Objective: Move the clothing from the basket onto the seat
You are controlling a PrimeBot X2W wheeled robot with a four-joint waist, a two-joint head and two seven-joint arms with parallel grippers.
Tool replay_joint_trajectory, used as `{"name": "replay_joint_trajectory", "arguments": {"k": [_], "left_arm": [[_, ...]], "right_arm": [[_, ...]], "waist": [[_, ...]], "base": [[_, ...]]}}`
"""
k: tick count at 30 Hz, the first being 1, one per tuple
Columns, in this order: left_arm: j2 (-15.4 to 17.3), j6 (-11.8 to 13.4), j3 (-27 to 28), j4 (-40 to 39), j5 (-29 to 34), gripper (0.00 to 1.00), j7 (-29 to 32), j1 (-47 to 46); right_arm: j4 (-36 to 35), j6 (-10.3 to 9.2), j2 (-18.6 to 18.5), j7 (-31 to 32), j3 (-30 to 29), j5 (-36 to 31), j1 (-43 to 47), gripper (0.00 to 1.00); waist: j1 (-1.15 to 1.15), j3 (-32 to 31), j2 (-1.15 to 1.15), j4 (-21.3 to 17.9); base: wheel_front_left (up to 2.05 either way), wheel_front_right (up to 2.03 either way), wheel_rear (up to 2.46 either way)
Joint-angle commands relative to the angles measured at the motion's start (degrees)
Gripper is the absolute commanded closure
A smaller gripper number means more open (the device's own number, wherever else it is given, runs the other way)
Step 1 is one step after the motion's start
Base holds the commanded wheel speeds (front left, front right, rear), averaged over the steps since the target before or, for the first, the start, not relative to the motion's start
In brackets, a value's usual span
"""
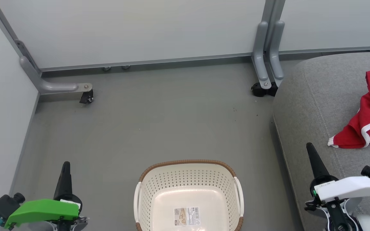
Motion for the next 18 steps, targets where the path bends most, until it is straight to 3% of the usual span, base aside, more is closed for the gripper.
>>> {"name": "replay_joint_trajectory", "arguments": {"k": [1,18], "left_arm": [[0.06,-0.33,0.37,-0.70,-1.80,1.00,0.35,-1.56],[-0.60,-0.43,1.45,-0.76,-11.20,1.00,2.82,-2.53]], "right_arm": [[-0.01,0.01,-0.31,0.30,-0.26,1.77,-1.18,1.00],[2.40,0.01,-0.28,1.63,-1.14,11.13,-2.79,1.00]], "waist": [[0.00,-0.01,0.00,0.02],[0.00,-0.09,0.00,0.21]], "base": [[0.00,0.00,0.00],[0.00,0.00,0.00]]}}
